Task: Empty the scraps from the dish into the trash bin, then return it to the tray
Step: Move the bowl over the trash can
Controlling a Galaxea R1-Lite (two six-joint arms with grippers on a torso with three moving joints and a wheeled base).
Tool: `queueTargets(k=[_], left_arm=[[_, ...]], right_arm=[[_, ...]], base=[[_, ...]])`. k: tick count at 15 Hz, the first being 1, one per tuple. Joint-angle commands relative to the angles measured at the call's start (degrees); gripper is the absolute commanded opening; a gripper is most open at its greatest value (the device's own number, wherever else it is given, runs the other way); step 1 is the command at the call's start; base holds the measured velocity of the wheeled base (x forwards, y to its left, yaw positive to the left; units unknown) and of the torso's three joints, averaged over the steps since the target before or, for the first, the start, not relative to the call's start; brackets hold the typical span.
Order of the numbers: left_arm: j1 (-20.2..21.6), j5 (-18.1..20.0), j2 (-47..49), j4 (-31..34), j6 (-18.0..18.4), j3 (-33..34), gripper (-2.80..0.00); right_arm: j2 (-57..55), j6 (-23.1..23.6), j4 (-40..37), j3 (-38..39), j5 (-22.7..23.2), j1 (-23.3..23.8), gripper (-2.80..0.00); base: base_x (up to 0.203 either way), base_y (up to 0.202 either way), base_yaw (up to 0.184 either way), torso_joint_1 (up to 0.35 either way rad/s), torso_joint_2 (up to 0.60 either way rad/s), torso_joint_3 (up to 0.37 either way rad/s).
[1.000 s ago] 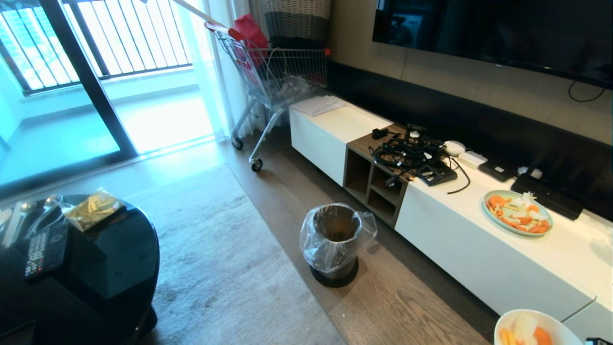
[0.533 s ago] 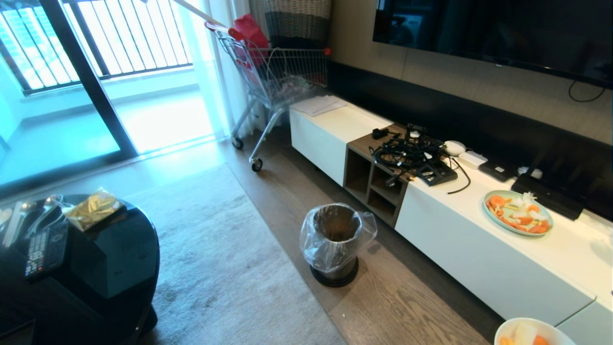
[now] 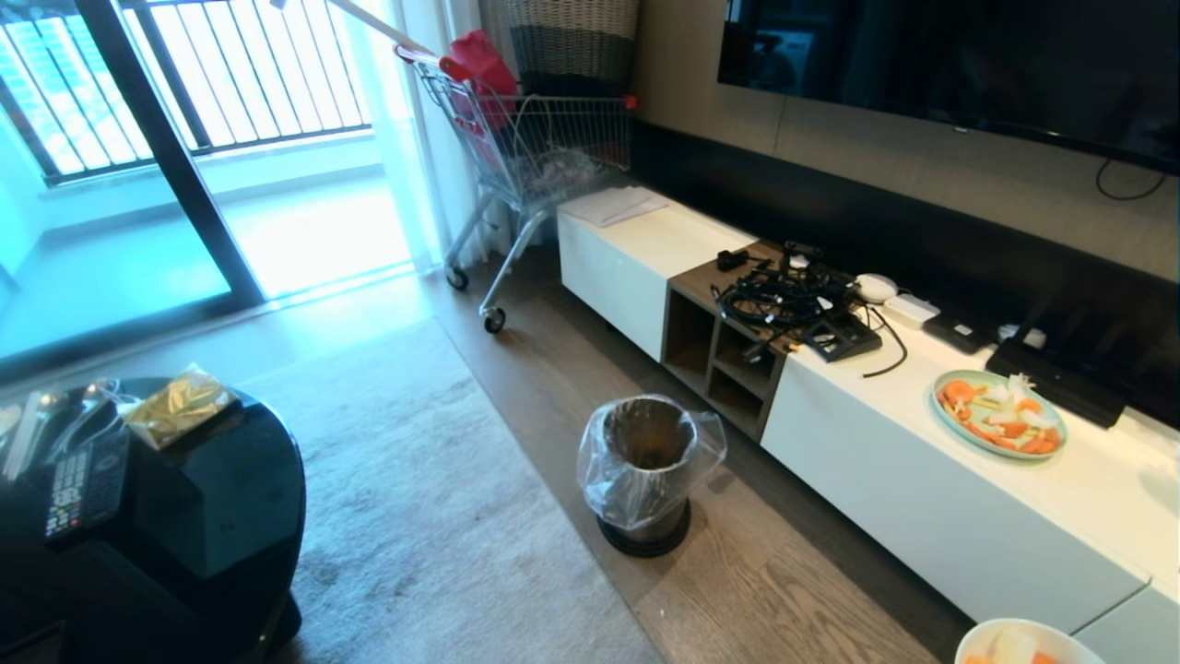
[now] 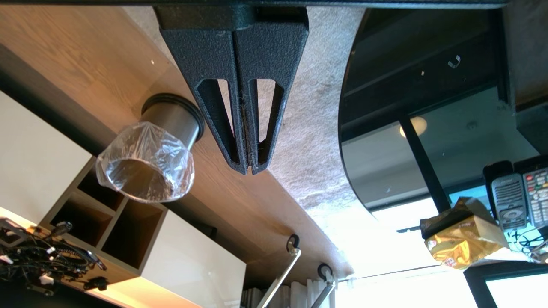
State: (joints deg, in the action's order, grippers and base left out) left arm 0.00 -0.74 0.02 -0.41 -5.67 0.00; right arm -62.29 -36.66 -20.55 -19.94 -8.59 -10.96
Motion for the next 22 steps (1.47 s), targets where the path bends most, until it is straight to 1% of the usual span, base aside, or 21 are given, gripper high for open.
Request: queueTargets(k=[1, 7, 9, 19, 22], left_arm=[[0.0, 0.0, 0.0, 0.0, 0.0, 0.0, -2.8], [0.0, 0.0, 0.1, 0.0, 0.0, 0.0, -2.8], [0.0, 0.0, 0.0, 0.0, 0.0, 0.0, -2.8], [0.0, 0.0, 0.0, 0.0, 0.0, 0.0, -2.8], [0.0, 0.0, 0.0, 0.0, 0.0, 0.0, -2.8]], right_arm=[[-0.2, -0.3, -0.1, 0.2, 0.0, 0.0, -2.8], [-0.7, -0.3, 0.2, 0.0, 0.0, 0.0, -2.8], [-1.3, -0.3, 0.2, -0.1, 0.0, 0.0, -2.8], [-2.1, 0.2, 0.3, -1.2, -0.1, -0.1, -2.8], [-2.4, 0.2, 0.2, -1.6, -0.1, 0.0, -2.8]], base=[[0.162, 0.0, 0.0, 0.002, 0.0, 0.007], [0.186, 0.0, 0.003, 0.001, 0.0, -0.001], [0.116, 0.0, 0.001, 0.002, 0.0, -0.002], [0.0, 0.0, 0.0, 0.0, 0.0, 0.0], [0.0, 0.0, 0.0, 0.0, 0.0, -0.126]])
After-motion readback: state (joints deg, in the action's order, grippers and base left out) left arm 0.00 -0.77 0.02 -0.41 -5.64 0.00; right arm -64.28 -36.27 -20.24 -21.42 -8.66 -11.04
